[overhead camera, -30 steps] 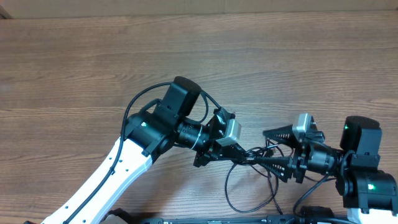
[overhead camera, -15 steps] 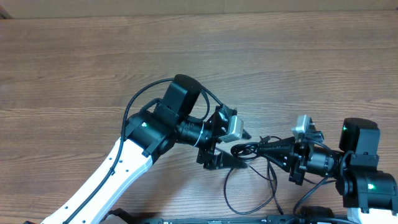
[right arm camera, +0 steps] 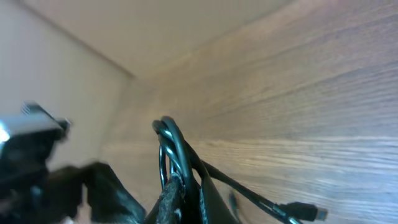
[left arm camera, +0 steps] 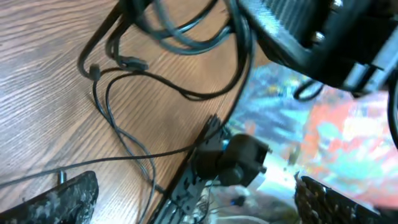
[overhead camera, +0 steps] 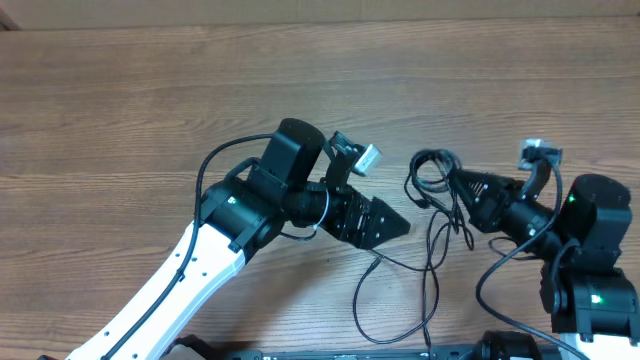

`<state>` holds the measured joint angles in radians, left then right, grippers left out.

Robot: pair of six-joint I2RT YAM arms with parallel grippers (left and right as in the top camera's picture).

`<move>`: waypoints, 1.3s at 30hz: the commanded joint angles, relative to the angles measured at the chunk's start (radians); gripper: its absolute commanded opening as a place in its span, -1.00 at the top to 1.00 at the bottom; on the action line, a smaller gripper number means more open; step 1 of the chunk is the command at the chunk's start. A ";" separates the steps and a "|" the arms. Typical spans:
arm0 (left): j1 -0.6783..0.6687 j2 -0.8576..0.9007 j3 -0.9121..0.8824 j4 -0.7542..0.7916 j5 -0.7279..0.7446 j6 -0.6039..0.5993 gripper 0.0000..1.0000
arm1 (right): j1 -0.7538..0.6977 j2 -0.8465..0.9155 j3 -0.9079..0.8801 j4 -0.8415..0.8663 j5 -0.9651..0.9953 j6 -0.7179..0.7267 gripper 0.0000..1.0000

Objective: Untangle cables

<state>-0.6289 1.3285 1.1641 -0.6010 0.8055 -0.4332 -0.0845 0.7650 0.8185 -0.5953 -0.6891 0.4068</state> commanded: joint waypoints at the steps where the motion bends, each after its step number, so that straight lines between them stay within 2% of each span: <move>1: -0.007 -0.021 0.025 0.043 -0.032 -0.201 -1.00 | -0.001 -0.005 0.007 0.035 0.015 0.175 0.92; 2: -0.007 -0.021 0.025 0.053 -0.059 -0.325 -1.00 | -0.001 -0.005 0.007 0.045 0.015 0.215 0.92; 4: -0.007 -0.021 0.025 0.083 -0.084 -0.466 -0.99 | -0.001 -0.005 0.007 0.049 0.016 0.283 0.92; 8: -0.007 -0.013 0.024 0.158 -0.116 -0.662 -0.96 | -0.001 -0.005 0.007 0.059 0.010 0.421 0.92; 10: -0.008 -0.006 0.024 0.159 -0.137 -0.792 -0.82 | -0.001 -0.005 0.007 0.079 -0.023 0.431 0.92; 14: -0.011 0.017 0.024 0.198 -0.137 -0.912 -0.67 | -0.001 -0.005 0.007 0.116 -0.077 0.431 0.92; 15: -0.015 0.027 0.024 0.217 -0.136 -0.946 -0.50 | -0.001 -0.005 0.007 0.116 -0.080 0.431 0.92; 18: -0.027 0.040 0.024 0.278 -0.140 -0.971 -0.47 | -0.001 -0.005 0.007 0.116 -0.130 0.432 0.92; 19: -0.031 0.041 0.024 0.293 -0.145 -0.975 -0.40 | -0.001 -0.005 0.007 0.116 -0.136 0.439 0.92; 24: -0.050 0.041 0.024 0.300 -0.189 -0.989 -0.27 | -0.001 -0.005 0.007 0.116 -0.171 0.462 0.92; 29: -0.053 0.042 0.024 0.303 -0.228 -1.015 0.11 | -0.001 -0.005 0.007 0.117 -0.232 0.462 0.92; 39: -0.071 0.044 0.024 0.307 -0.292 -1.015 0.23 | -0.001 -0.005 0.007 0.124 -0.316 0.462 0.92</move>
<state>-0.6811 1.3628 1.1664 -0.2993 0.5594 -1.4418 -0.0845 0.7650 0.8185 -0.4858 -0.9653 0.8635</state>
